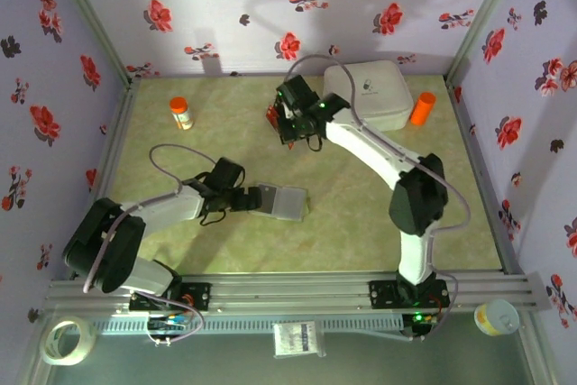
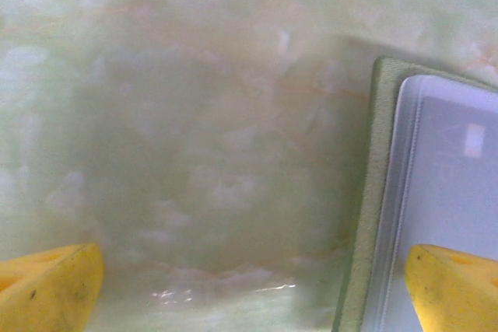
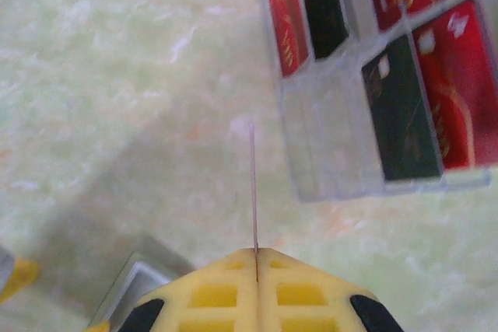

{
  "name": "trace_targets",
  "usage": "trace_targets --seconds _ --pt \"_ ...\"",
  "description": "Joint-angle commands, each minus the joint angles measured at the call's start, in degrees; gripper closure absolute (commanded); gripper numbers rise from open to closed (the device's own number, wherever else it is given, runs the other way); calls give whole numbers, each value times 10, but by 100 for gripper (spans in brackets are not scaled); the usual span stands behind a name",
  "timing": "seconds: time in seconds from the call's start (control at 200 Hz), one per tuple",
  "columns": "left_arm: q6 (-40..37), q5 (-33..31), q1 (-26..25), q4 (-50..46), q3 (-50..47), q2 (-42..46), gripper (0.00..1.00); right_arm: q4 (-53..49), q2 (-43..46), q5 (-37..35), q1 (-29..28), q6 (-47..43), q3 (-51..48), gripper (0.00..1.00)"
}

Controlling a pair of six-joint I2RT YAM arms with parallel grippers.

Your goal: Put the credit cards into the card holder

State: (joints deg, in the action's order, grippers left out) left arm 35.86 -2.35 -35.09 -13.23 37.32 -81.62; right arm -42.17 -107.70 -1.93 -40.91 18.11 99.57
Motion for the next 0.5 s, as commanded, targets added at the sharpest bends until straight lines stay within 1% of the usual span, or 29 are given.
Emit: trace_targets --seconds 0.0,0.11,0.245,0.385,0.495 --pt "17 -33 0 -39 -24 24 0 139 55 77 -4 116 -122 100" --pt "24 -33 -1 -36 -43 37 0 220 96 103 -11 178 -230 100" --pt "31 -33 -3 -31 -56 52 0 301 136 102 -32 240 -336 100" --pt "36 -34 -9 -31 -61 60 0 359 160 94 -47 288 -414 100" --pt "39 -34 -13 -31 -64 64 0 388 170 84 -54 313 -449 100"
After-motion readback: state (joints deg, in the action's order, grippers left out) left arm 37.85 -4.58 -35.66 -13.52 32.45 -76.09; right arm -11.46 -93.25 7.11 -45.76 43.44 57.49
